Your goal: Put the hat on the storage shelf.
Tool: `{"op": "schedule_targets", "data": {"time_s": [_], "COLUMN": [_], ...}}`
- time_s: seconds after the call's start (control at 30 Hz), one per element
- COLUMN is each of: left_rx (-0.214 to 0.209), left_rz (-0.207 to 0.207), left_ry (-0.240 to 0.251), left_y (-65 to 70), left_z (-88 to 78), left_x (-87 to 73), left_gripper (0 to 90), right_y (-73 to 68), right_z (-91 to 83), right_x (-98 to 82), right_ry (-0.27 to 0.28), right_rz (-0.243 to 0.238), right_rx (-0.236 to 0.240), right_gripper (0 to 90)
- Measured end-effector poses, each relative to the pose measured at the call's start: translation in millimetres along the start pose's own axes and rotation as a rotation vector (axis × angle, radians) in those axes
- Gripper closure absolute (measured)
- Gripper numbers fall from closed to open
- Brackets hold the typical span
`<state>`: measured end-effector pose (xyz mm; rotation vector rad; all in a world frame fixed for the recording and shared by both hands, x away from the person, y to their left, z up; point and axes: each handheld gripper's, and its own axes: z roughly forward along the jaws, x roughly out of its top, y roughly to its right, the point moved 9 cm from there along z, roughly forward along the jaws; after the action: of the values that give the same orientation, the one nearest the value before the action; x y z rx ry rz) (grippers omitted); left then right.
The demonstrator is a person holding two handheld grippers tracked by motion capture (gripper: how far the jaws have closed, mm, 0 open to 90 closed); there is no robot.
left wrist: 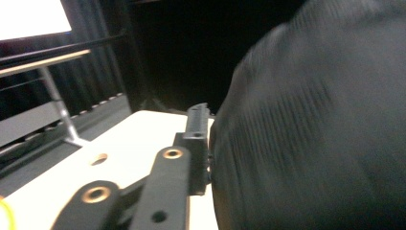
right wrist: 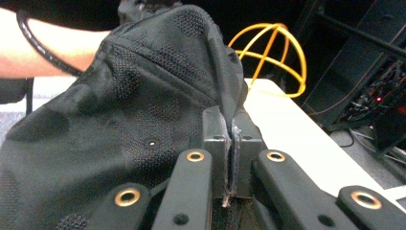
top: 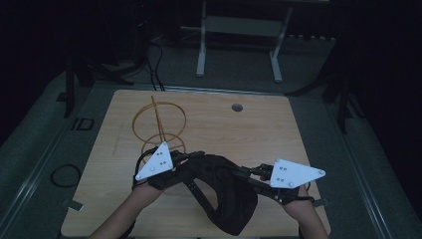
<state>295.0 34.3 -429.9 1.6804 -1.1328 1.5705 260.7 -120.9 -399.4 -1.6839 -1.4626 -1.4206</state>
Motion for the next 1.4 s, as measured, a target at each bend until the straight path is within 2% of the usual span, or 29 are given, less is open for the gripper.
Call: {"op": "schedule_targets", "data": {"time_s": [0.13, 0.3, 0.53, 0.7, 0.8, 0.9, 1.03, 1.17, 1.23, 1.3, 1.37, 1.4], "left_rx": [0.041, 0.088, 0.109, 0.131, 0.136, 0.150, 0.151, 0.144, 0.155, 0.167, 0.187, 0.187], "left_rz": [-0.016, -0.028, -0.040, -0.069, -0.085, -0.079, -0.122, -0.165, -0.162, -0.184, -0.201, -0.201], "left_ry": [0.006, -0.011, -0.049, -0.065, -0.083, -0.102, -0.101, -0.113, -0.123, -0.117, -0.117, -0.117], "left_y": [-4.7, -10.1, -12.0, -14.3, -13.0, -11.6, -9.6, -5.8, -3.5, -2.4, -2.8, -2.8], "left_z": [-8.4, -19.4, -35.8, -47.3, -51.7, -56.5, -64.3, -70.9, -73.6, -76.9, -80.0, -80.0], "left_x": [-2.9, -11.7, -29.1, -45.4, -58.0, -70.4, -84.9, -99.7, -107.3, -113.0, -118.7, -118.7], "left_gripper": [72.5, 72.6, 72.5, 72.4, 70.7, 69.5, 62.5, 50.4, 47.0, 44.1, 37.3, 32.9], "right_y": [9.3, 22.8, 46.1, 65.2, 78.3, 87.9, 101.3, 111.8, 115.4, 118.5, 120.3, 120.3], "right_z": [-10.0, -22.7, -33.6, -35.0, -30.9, -26.0, -15.8, -0.9, 8.1, 17.8, 28.9, 28.9], "right_x": [4.0, 6.9, 13.0, 23.3, 33.8, 43.9, 57.5, 69.9, 75.6, 80.2, 84.4, 84.4], "right_ry": [0.021, 0.056, 0.091, 0.119, 0.115, 0.118, 0.126, 0.120, 0.117, 0.111, 0.106, 0.106], "right_rz": [0.018, 0.049, 0.080, 0.094, 0.081, 0.074, 0.080, 0.072, 0.070, 0.071, 0.071, 0.071], "right_rx": [-0.044, -0.093, -0.196, -0.245, -0.279, -0.293, -0.302, -0.319, -0.321, -0.322, -0.316, -0.316], "right_gripper": [87.4, 87.4, 87.3, 87.3, 87.3, 87.3, 87.3, 87.3, 87.3, 87.3, 87.3, 87.3]}}
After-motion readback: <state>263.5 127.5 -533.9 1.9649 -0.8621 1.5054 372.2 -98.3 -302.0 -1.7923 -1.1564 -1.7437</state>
